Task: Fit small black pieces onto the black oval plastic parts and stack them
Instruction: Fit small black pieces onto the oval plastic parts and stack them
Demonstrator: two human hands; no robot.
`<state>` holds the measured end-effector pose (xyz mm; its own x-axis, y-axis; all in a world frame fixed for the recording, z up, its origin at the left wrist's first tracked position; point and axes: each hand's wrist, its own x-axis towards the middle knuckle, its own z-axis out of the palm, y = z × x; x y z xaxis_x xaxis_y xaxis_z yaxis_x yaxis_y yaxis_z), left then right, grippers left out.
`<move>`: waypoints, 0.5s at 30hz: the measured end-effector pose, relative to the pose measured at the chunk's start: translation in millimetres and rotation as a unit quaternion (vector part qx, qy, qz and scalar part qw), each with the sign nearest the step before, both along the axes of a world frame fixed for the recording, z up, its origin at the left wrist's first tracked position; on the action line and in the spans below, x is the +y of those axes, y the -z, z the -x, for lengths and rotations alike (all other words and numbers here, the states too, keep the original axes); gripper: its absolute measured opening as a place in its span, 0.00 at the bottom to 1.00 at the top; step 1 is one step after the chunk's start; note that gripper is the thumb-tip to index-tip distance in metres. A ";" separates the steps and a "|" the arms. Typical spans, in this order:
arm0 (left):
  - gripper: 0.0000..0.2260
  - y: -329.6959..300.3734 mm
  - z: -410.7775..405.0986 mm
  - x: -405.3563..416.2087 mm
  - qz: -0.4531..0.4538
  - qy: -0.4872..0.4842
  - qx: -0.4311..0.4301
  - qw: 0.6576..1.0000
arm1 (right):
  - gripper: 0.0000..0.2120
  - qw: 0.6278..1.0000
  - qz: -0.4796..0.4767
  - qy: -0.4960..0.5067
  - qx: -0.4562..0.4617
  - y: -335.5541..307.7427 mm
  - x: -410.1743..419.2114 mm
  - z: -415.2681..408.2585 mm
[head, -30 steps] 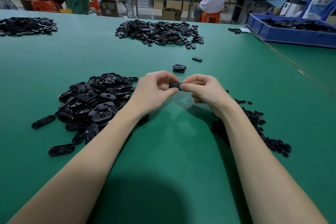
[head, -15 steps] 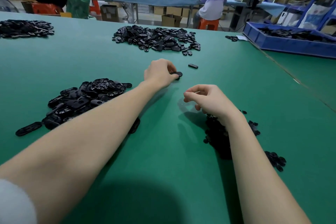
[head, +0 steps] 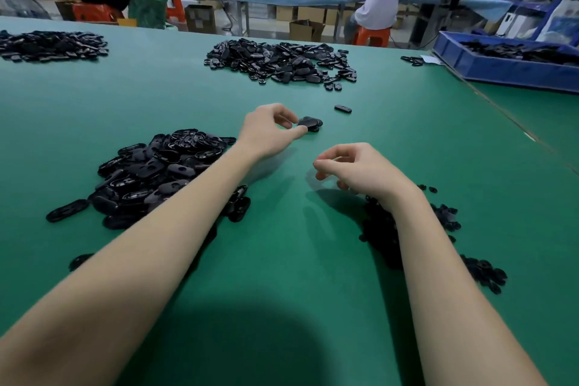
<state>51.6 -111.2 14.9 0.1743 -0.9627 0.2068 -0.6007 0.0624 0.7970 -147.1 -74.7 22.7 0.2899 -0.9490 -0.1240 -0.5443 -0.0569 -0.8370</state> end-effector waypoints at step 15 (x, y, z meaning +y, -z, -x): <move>0.15 -15.3 -49.3 60.4 -0.168 0.153 0.107 0.968 | 0.08 0.960 0.191 -0.162 0.128 8.4 28.7 -76.6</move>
<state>100.9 -50.8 30.3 -0.1246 -0.9829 -0.1354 -0.4139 -0.0726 0.9074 -70.5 -46.0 14.3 0.5837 -0.8048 0.1078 -0.6317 -0.5335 -0.5625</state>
